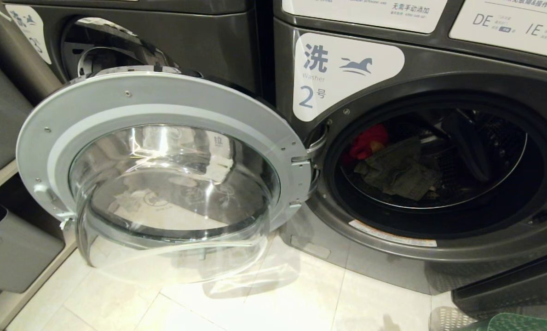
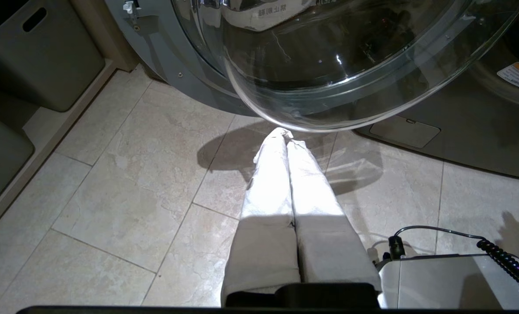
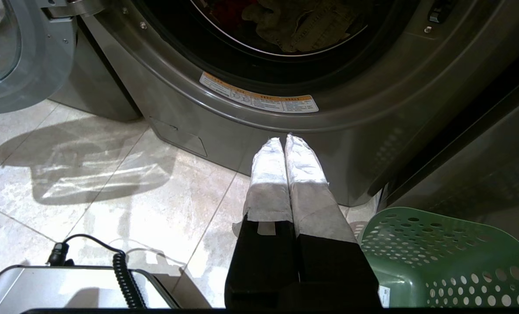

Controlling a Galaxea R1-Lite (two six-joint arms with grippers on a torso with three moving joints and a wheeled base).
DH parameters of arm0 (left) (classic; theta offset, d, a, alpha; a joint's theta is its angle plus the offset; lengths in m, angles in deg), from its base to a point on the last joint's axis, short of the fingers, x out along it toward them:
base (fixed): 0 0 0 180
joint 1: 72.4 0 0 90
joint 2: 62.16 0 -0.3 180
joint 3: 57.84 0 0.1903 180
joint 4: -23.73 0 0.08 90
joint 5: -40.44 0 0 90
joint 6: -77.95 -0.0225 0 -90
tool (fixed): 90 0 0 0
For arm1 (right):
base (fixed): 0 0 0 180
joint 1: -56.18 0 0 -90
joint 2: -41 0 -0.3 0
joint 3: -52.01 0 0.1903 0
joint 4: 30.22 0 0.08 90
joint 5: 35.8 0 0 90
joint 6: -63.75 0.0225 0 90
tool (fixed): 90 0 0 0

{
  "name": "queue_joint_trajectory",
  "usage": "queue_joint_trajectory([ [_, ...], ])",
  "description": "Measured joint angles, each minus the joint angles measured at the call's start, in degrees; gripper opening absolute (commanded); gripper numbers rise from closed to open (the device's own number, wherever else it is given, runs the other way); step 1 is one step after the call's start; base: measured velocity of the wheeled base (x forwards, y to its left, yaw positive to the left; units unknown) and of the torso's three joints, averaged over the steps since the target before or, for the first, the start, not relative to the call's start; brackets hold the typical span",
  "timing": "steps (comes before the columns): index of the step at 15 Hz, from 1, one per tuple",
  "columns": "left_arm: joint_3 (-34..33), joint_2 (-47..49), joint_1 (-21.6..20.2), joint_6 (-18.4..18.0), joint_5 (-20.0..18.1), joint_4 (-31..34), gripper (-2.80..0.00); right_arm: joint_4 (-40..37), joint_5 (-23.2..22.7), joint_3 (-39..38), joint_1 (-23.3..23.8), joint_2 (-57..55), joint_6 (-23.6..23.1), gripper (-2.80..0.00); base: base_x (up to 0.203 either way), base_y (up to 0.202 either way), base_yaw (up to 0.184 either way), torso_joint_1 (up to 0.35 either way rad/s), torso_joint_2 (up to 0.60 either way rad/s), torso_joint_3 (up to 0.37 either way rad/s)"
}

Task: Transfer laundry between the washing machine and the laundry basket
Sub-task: Pick a cloth and place it into the basket

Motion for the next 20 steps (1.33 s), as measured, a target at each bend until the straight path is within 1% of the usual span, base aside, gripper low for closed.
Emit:
queue_joint_trajectory([
  [7,0.0,0.0,0.0,0.0,0.5,0.0,-2.8,0.0,0.0,0.0,0.0,0.0,0.1,-2.8,0.0,0.0,0.0,0.0,0.0,0.0],
  [12,0.0,0.0,0.0,0.0,0.8,0.1,-2.8,0.0,0.0,0.0,0.0,0.0,0.1,-2.8,0.0,0.0,0.0,0.003,0.01,-0.133],
  [16,0.0,0.0,0.0,0.2,0.9,0.0,-2.8,0.0,0.0,0.0,0.0,0.0,0.0,-2.8,0.0,0.0,0.0,0.001,0.0,-0.034],
  [20,0.0,0.0,0.0,0.5,0.9,0.0,-2.8,0.0,-0.1,0.0,0.0,0.0,-1.4,-2.8,0.0,0.0,0.0,0.0,0.0,0.0],
])
